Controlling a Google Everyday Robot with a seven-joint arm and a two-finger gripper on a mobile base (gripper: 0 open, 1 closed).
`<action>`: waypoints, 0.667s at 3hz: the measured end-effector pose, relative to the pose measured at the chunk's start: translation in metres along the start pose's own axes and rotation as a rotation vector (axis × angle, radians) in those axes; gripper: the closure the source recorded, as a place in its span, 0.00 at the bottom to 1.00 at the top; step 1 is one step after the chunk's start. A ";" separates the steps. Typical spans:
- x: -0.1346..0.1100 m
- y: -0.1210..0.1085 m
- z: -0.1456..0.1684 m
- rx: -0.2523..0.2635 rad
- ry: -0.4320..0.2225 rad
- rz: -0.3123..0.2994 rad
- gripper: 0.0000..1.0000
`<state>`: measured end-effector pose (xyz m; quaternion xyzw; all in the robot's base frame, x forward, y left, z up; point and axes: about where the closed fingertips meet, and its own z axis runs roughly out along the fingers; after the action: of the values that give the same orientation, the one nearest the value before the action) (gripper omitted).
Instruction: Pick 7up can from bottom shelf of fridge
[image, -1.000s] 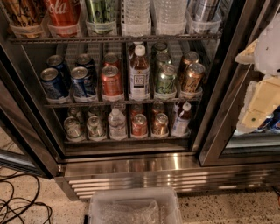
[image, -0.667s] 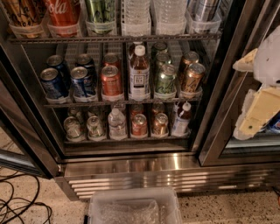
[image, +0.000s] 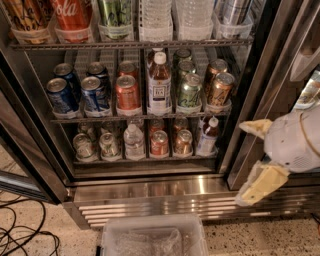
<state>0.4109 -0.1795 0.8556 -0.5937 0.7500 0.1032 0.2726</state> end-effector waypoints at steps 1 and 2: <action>0.007 0.033 0.059 -0.011 -0.137 0.060 0.00; 0.010 0.074 0.119 -0.023 -0.194 0.131 0.00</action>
Offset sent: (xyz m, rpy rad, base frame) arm -0.0303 0.0990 -0.2095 0.2904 -0.0448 -0.2566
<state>0.3738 -0.1102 0.7390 -0.5338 0.7559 0.1863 0.3300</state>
